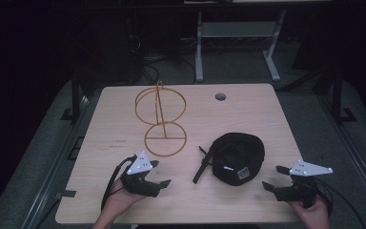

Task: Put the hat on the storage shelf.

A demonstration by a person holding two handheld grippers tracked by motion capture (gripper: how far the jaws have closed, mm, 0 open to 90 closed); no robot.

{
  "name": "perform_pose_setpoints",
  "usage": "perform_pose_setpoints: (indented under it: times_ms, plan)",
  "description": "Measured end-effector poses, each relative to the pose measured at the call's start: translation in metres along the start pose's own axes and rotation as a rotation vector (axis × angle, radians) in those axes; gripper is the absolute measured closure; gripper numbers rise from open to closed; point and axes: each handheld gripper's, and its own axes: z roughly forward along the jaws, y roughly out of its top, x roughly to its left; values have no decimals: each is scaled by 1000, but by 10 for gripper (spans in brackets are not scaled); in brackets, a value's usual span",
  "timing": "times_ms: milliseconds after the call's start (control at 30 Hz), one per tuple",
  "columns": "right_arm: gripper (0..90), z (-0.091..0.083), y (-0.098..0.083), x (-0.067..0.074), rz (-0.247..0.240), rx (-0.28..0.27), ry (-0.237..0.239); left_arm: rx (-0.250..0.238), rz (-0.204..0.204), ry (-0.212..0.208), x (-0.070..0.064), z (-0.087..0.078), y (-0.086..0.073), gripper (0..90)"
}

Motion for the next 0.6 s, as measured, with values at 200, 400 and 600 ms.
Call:
perform_pose_setpoints:
  times_ms: [200, 400, 600]
  plan:
    - [148, 1, 1, 0, -3, -1, 2, -9, 25, -33, -9, 2, 17, 215]
    - [148, 1, 0, -1, 6, 8, 7, 1, 47, -59, -14, 9, 34, 215]
    - [148, 0, -1, -1, 11, -5, 5, 11, 73, -87, -22, 16, 50, 224]
